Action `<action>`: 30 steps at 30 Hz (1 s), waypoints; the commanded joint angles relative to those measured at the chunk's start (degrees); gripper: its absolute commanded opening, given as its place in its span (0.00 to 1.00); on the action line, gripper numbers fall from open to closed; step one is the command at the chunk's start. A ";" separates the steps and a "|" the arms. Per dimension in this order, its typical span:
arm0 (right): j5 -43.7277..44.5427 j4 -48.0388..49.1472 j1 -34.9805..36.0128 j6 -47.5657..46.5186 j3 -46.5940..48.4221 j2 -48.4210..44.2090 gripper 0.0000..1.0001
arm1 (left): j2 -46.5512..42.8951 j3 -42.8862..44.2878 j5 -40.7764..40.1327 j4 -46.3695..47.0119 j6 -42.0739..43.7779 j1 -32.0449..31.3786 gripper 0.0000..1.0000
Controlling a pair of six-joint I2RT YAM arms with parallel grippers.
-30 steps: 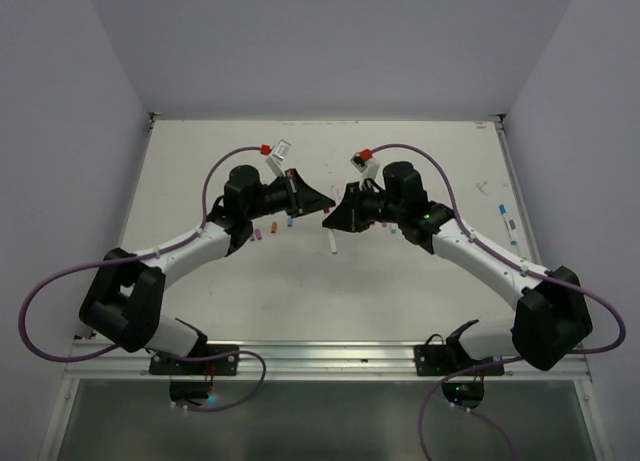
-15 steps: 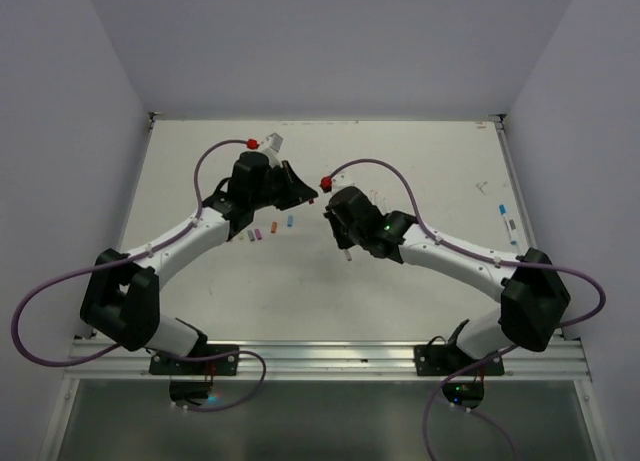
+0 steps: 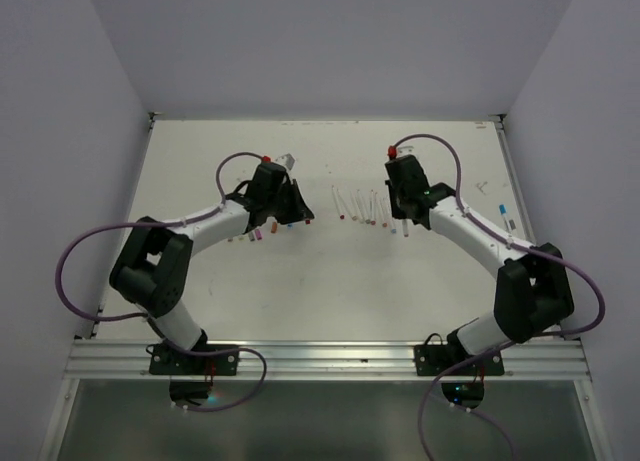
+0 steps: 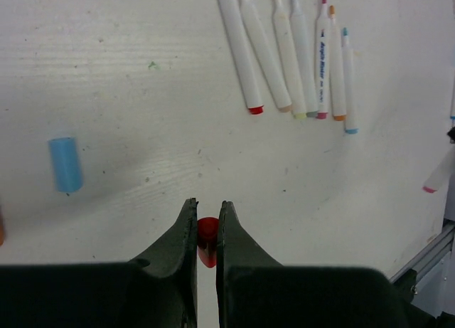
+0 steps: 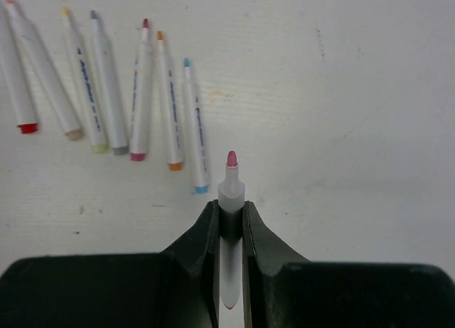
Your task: Open the pen caps
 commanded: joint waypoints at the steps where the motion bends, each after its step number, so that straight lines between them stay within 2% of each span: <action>1: -0.18 -0.16 -2.80 -4.66 3.04 2.15 0.00 | 1.89 1.48 -3.03 -0.41 3.43 -0.40 0.00; 5: -1.67 2.03 -5.79 -5.81 4.71 7.51 0.00 | 5.84 4.20 -4.80 -2.69 4.75 -0.84 0.00; 18: -2.38 7.67 -7.38 -6.42 8.75 19.38 0.00 | 12.80 9.83 -14.29 -9.02 8.18 -0.93 0.02; 22: -2.73 8.54 -7.64 -7.04 9.19 20.61 0.00 | 12.18 7.90 -15.44 -7.80 7.92 -0.93 0.19; 30: -4.93 8.63 -7.64 -6.60 10.16 22.63 0.01 | 12.18 6.84 -17.10 -7.97 7.92 -0.75 0.34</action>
